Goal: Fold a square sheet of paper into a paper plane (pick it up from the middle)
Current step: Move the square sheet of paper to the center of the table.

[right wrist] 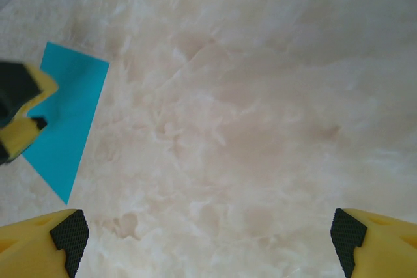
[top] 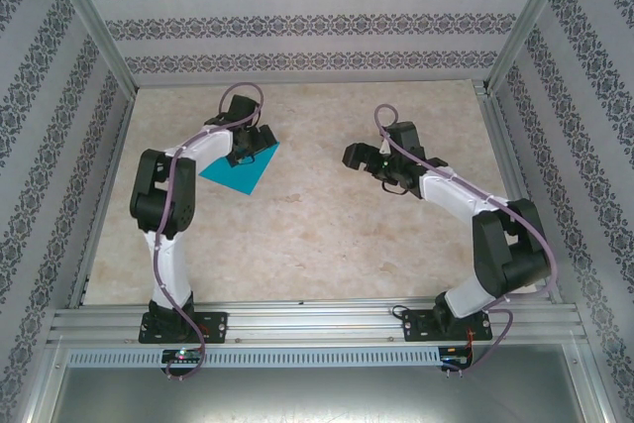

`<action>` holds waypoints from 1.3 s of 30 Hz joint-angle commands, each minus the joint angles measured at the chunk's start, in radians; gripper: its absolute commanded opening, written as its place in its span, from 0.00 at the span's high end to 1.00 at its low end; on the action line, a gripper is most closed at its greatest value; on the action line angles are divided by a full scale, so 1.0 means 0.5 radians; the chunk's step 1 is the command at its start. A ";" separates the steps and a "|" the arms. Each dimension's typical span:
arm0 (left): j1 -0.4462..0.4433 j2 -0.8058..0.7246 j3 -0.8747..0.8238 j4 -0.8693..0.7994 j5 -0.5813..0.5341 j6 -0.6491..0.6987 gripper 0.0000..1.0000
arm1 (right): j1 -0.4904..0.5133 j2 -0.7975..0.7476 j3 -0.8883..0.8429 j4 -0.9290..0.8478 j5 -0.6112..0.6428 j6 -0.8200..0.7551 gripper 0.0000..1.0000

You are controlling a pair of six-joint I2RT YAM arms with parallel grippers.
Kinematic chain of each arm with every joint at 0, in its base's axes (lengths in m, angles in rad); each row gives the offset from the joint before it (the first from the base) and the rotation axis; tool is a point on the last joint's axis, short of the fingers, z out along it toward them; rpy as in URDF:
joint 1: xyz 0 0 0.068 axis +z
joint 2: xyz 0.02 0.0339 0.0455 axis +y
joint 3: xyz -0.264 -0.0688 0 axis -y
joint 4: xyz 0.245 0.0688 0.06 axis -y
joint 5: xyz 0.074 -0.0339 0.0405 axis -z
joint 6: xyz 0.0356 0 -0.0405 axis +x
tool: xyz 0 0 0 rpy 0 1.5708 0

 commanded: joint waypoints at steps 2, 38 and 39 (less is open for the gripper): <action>-0.030 0.191 0.264 -0.255 -0.024 -0.078 0.07 | 0.040 0.048 0.048 0.033 -0.107 0.087 0.02; -0.732 -0.092 -0.209 0.344 1.172 -0.695 0.00 | -0.276 -0.562 -0.102 -0.810 0.378 0.126 0.02; -0.686 -0.121 -0.198 0.304 1.172 -0.663 0.00 | -0.237 -0.536 -0.081 -0.809 0.389 0.119 0.03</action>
